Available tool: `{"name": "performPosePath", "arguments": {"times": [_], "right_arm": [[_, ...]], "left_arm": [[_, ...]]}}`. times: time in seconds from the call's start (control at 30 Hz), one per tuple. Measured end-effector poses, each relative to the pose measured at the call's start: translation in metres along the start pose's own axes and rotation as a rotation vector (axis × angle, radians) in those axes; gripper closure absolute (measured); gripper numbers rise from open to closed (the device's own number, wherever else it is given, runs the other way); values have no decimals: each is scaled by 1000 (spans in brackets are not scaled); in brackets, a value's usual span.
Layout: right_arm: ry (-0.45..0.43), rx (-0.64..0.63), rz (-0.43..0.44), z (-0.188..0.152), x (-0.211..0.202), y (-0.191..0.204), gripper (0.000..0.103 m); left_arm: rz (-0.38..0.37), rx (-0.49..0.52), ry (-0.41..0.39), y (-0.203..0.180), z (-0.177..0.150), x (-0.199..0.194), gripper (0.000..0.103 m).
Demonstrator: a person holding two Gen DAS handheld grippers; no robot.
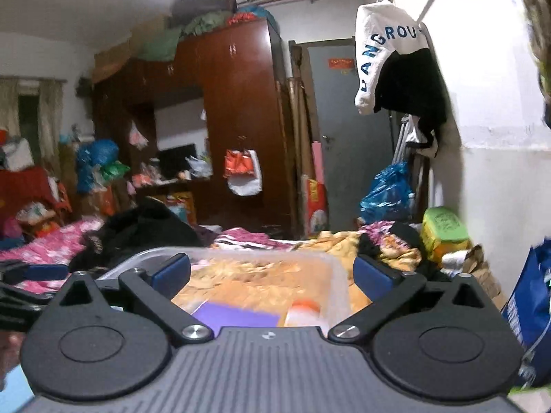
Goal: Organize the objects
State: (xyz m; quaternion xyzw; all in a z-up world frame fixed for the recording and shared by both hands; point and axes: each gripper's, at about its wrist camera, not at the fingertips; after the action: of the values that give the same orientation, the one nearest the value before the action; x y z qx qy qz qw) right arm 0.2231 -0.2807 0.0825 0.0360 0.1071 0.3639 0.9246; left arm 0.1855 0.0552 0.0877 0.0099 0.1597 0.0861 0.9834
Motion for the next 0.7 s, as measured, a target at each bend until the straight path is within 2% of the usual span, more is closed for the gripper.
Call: {"name": "performPosePath", "arguments": {"times": [0.1,0.2,0.3,0.4,0.53,0.6,0.7], "right_arm": [[16,30,51,-35,-29,5,0],[73,37,37,-70,-33,9,0],[67,87,22,-98,-37,15,0],[95,115,72,-101,-30,20,0],[120,62,52,-100,-22,34,0],[134,64,71,-98,-16,35,1],[165,41,43,-104,-10,41,6]], "left_arm": [[2,26,-9,7,-34,-31,4],[-17,37,-17,10,-69,-58,4],[-3,44,-22,11,-97,-82,4],[-10,12,-24,11,-116,-102,4],[-4,17,-6,3,-135,-114,4],[-2,25,-24,-3,-141,-121,4],[-1,48,-42,-12,-150,-126,4]]}}
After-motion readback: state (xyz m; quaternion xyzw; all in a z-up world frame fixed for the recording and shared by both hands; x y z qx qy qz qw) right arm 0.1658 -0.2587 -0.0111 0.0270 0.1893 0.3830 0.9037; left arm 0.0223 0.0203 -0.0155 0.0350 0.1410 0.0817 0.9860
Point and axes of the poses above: each gripper's, at about its wrist camera, not at the fingertips, and x roughly the way its jaws point, y to its left, z to its top, and after that the axes turned 9 degrees about z, right-handed
